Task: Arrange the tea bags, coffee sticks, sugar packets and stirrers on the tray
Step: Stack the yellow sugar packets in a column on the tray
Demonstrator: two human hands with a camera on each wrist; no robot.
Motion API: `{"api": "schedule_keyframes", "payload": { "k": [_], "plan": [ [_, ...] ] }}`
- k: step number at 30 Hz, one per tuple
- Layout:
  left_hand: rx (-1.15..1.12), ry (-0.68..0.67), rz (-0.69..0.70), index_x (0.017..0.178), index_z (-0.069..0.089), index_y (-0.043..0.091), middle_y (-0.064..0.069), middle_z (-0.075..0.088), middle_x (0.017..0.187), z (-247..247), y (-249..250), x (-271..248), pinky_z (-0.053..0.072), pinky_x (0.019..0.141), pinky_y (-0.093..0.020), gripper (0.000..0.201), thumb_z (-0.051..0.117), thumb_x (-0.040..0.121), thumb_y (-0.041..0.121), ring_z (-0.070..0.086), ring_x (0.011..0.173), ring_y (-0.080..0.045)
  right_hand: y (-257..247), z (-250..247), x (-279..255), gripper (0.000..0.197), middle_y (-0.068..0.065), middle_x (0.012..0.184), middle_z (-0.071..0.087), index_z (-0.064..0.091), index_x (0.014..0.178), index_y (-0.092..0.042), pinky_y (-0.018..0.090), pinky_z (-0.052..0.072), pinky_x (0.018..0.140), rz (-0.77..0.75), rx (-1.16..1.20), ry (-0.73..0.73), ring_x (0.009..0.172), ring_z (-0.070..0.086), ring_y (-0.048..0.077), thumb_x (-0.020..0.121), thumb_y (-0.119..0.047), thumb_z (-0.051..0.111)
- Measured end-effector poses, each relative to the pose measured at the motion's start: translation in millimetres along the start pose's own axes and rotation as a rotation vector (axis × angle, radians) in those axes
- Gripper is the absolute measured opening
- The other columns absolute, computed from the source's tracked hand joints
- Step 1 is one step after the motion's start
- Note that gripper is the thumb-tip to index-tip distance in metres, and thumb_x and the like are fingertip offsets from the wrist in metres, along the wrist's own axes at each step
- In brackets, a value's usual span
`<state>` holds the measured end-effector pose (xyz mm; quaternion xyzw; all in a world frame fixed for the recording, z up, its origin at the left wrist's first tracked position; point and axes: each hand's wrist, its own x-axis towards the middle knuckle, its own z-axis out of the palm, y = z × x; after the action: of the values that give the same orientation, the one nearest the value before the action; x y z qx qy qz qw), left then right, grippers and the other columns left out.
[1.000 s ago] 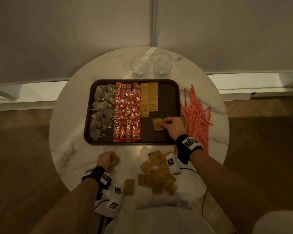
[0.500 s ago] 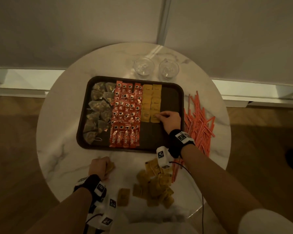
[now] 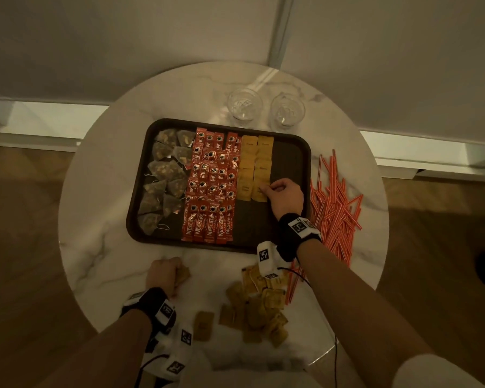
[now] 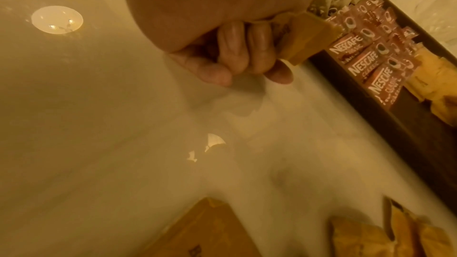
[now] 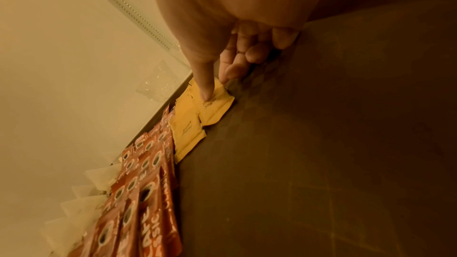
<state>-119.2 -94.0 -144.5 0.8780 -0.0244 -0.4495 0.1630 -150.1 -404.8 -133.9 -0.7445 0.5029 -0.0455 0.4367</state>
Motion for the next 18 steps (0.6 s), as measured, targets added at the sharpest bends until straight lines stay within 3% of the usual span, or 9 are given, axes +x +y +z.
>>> {"api": "schedule_keyframes", "payload": {
  "k": [2, 3, 4, 6, 8, 11, 14, 18],
  "plan": [
    [0.089, 0.019, 0.052, 0.064, 0.044, 0.016, -0.02, 0.066, 0.085, 1, 0, 0, 0.049, 0.075, -0.04, 0.03, 0.062, 0.081, 0.0, 0.064, 0.089, -0.038, -1, 2, 1, 0.029, -0.003, 0.077, 0.063, 0.06, 0.081, -0.021, 0.032, 0.05, 0.065, 0.007, -0.038, -0.003, 0.073, 0.06, 0.014, 0.078, -0.043, 0.079],
    [0.139, 0.02, 0.054, 0.068, 0.051, 0.012, -0.021, 0.066, 0.088, -2, 2, 0, 0.05, 0.074, -0.039, 0.022, 0.06, 0.083, 0.0, 0.065, 0.09, -0.038, -1, 2, 1, 0.03, -0.002, 0.078, 0.063, 0.059, 0.08, -0.021, 0.034, 0.051, 0.066, 0.012, -0.046, -0.004, 0.074, 0.06, 0.016, 0.078, -0.043, 0.078],
    [0.134, 0.027, 0.032, 0.078, 0.06, 0.005, -0.022, 0.067, 0.093, -4, 6, -3, 0.051, 0.075, -0.039, 0.01, 0.057, 0.086, 0.001, 0.064, 0.091, -0.038, -2, 3, 2, 0.03, -0.001, 0.078, 0.063, 0.058, 0.079, -0.021, 0.035, 0.05, 0.066, 0.021, -0.046, -0.009, 0.074, 0.059, 0.016, 0.078, -0.043, 0.078],
    [0.19, 0.022, 0.03, 0.096, 0.065, -0.001, -0.023, 0.066, 0.101, -6, 4, -2, 0.053, 0.075, -0.038, 0.014, 0.053, 0.09, 0.003, 0.064, 0.095, -0.037, -3, 2, 2, 0.031, 0.0, 0.078, 0.062, 0.058, 0.079, -0.019, 0.035, 0.049, 0.066, 0.038, -0.034, -0.017, 0.072, 0.058, 0.016, 0.078, -0.042, 0.078],
    [0.197, 0.013, 0.05, 0.096, 0.064, -0.002, -0.026, 0.063, 0.104, -4, 5, -4, 0.056, 0.074, -0.041, 0.014, 0.053, 0.09, 0.003, 0.063, 0.094, -0.04, -4, 1, 1, 0.031, 0.0, 0.077, 0.062, 0.057, 0.079, -0.018, 0.033, 0.047, 0.064, 0.039, -0.037, -0.012, 0.071, 0.057, 0.016, 0.079, -0.042, 0.077],
    [0.178, 0.013, 0.044, 0.084, 0.06, 0.006, -0.028, 0.063, 0.104, -3, 2, -1, 0.057, 0.073, -0.042, 0.009, 0.054, 0.09, 0.004, 0.063, 0.092, -0.042, -6, 1, -1, 0.034, -0.001, 0.072, 0.055, 0.051, 0.073, -0.019, 0.03, 0.041, 0.059, 0.037, -0.064, -0.005, 0.064, 0.05, 0.014, 0.081, -0.041, 0.076],
    [0.126, 0.031, 0.012, 0.096, 0.065, -0.003, -0.033, 0.062, 0.109, -2, -2, 2, 0.055, 0.077, -0.043, 0.019, 0.053, 0.091, 0.011, 0.061, 0.088, -0.043, -9, 0, -3, 0.038, -0.002, 0.069, 0.051, 0.047, 0.069, -0.02, 0.03, 0.039, 0.056, 0.047, -0.051, -0.008, 0.06, 0.046, 0.012, 0.081, -0.04, 0.076],
    [0.125, -0.01, 0.037, 0.101, 0.066, 0.003, -0.024, 0.061, 0.109, -4, 2, -1, 0.058, 0.078, -0.044, 0.017, 0.051, 0.094, 0.01, 0.064, 0.094, -0.04, -8, -6, -8, 0.035, 0.002, 0.073, 0.057, 0.053, 0.07, -0.018, 0.032, 0.044, 0.066, 0.057, 0.043, -0.01, 0.066, 0.051, 0.013, 0.083, -0.041, 0.075]
  ]
}}
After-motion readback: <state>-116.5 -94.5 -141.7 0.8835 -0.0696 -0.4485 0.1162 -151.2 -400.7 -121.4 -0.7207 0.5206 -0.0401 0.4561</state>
